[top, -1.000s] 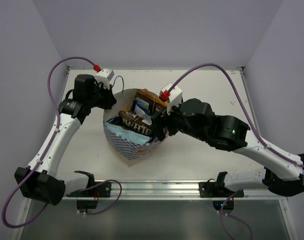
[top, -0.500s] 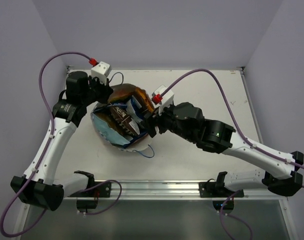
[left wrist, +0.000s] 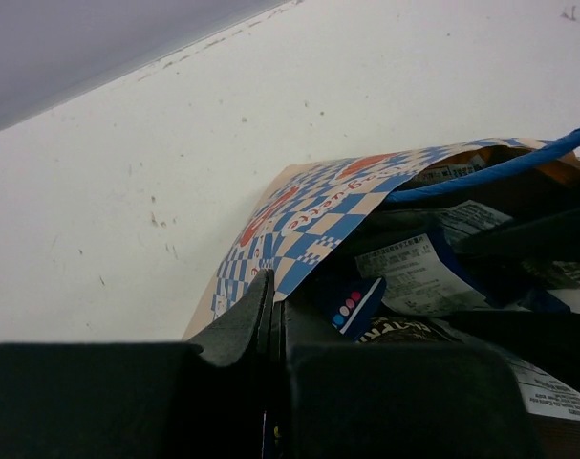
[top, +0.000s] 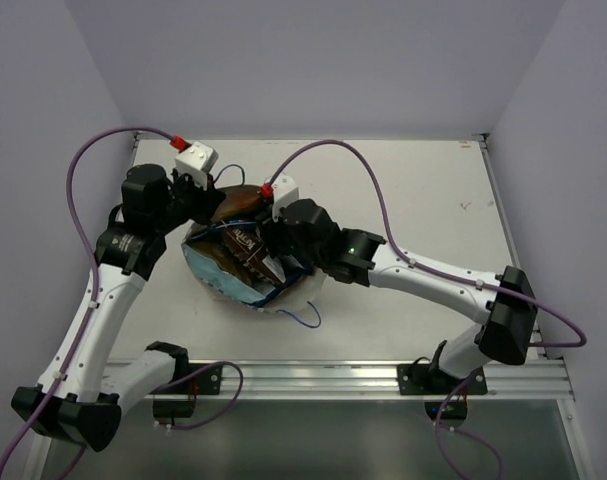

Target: Take the snacks out of the paper bag

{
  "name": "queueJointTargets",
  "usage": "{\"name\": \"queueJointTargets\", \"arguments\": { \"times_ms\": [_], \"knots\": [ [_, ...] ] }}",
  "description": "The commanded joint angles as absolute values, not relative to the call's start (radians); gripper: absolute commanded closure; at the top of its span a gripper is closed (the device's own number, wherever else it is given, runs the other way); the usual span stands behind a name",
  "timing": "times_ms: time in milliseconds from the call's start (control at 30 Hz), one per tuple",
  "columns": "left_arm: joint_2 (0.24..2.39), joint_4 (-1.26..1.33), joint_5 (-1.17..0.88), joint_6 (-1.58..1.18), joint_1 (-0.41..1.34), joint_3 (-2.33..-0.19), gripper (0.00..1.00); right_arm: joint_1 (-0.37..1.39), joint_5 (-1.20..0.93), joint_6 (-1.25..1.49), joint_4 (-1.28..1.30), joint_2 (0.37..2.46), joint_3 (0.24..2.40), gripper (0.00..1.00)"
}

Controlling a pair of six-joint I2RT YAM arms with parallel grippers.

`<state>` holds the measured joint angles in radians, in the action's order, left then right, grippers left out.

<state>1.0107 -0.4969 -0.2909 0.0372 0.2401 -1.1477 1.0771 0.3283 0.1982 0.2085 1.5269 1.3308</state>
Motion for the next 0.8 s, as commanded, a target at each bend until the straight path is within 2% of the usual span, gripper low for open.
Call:
{"name": "queueJointTargets", "arguments": {
  "times_ms": [0,200,267,333,367,400,433,600,767],
  "knots": [
    [0.950,-0.368,-0.362,0.011,0.255,-1.175,1.00,1.042,0.362,0.227,0.127,1.543,1.351,0.50],
    [0.950,-0.371,-0.350,0.011,0.255,-1.183,1.00,1.031,0.313,0.255,0.124,1.580,1.307,0.49],
    [0.956,-0.370,-0.328,0.009,0.255,-1.196,1.00,1.031,0.292,0.256,0.124,1.591,1.304,0.54],
    [0.959,-0.371,-0.315,0.009,0.255,-1.209,1.00,1.031,0.287,0.241,0.123,1.611,1.319,0.65],
    [0.965,-0.370,-0.290,0.009,0.255,-1.224,1.00,1.031,0.284,0.232,0.126,1.617,1.328,0.82],
    [0.968,-0.370,-0.272,0.009,0.255,-1.233,1.00,1.031,0.287,0.226,0.132,1.629,1.339,0.94],
    [0.974,-0.371,-0.253,0.009,0.255,-1.255,1.00,1.031,0.287,0.213,0.138,1.632,1.359,1.00],
    [1.035,-0.390,-0.100,0.023,0.255,-1.327,1.00,1.032,0.246,0.198,0.199,1.533,1.419,1.00],
    [1.098,-0.365,-0.029,0.063,0.255,-1.374,1.00,1.028,0.270,0.190,0.225,1.297,1.416,1.00]
  ]
}}
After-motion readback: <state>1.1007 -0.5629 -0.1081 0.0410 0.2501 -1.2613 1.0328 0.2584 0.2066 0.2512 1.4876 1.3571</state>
